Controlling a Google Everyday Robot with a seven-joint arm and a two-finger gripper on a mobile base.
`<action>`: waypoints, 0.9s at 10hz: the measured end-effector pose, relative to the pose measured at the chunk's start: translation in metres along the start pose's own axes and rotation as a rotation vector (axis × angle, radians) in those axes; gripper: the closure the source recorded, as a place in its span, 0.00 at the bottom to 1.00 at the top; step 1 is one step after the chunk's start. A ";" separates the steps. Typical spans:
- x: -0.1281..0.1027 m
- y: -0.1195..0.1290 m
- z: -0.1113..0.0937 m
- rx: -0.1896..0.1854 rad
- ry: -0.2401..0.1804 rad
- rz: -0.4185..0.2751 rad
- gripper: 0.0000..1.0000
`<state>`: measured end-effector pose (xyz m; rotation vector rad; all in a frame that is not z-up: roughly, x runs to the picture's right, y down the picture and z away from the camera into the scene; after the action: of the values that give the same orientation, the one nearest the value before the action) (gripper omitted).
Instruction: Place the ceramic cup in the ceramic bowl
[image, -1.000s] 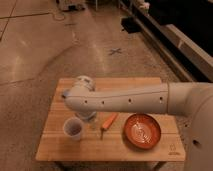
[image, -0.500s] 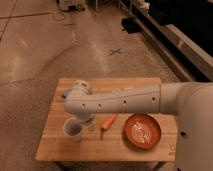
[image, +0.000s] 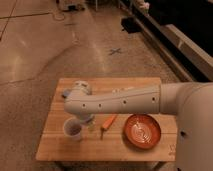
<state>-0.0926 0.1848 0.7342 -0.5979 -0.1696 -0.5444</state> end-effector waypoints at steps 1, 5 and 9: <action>0.000 0.000 0.000 -0.001 -0.002 -0.001 0.27; 0.004 -0.014 -0.014 0.006 -0.013 -0.050 0.20; -0.014 0.003 -0.034 -0.007 -0.098 -0.102 0.20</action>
<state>-0.1031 0.1739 0.7004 -0.6256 -0.2919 -0.6145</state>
